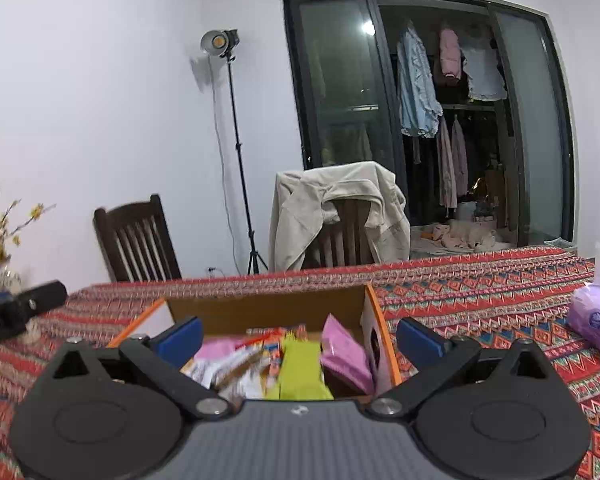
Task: Organize snacks
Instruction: 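Withdraw both grippers from the box toward the remaining packets, then grasp a cracker packet with the right gripper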
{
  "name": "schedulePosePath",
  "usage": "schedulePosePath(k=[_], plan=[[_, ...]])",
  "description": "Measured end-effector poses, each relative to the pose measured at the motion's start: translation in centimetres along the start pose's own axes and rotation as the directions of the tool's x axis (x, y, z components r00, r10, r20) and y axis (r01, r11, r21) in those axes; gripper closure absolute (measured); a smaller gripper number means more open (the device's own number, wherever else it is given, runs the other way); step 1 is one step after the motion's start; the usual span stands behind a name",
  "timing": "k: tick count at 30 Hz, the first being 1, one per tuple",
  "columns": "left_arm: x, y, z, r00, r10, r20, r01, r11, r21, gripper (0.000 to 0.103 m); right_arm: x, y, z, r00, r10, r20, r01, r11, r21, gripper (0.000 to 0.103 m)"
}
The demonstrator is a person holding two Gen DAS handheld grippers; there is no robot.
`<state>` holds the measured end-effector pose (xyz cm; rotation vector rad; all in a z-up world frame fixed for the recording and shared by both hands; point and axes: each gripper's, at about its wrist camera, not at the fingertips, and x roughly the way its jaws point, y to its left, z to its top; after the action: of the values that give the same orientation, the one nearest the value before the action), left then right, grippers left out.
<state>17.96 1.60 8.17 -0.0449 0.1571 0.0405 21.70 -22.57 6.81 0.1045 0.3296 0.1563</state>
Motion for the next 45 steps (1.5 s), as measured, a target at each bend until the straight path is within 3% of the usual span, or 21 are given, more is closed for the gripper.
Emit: schedulePosePath(k=[17,25,32,45], plan=[[-2.7,4.8,-5.7,0.994,0.069,-0.085,-0.068,0.998,0.007,0.000,-2.8,1.1,-7.4,0.982,0.094,-0.164,-0.102,0.994,-0.042,0.000],[-2.8,4.4,-6.5,0.996,0.068,-0.062,-0.066,0.997,0.035,0.000,-2.3,2.3,-7.8,0.978,0.086,-0.188,-0.100,0.993,-0.065,0.000],[-2.8,4.7,-6.5,0.996,0.062,-0.058,-0.061,0.998,0.018,0.000,-1.9,2.0,-7.5,0.989,0.045,-0.143,-0.053,0.997,-0.052,0.000],[-3.0,5.5,-6.4,0.997,0.058,-0.054,-0.059,0.998,-0.019,0.000,1.3,5.6,-7.1,0.967,0.069,-0.247,-0.108,0.983,-0.147,0.000]])
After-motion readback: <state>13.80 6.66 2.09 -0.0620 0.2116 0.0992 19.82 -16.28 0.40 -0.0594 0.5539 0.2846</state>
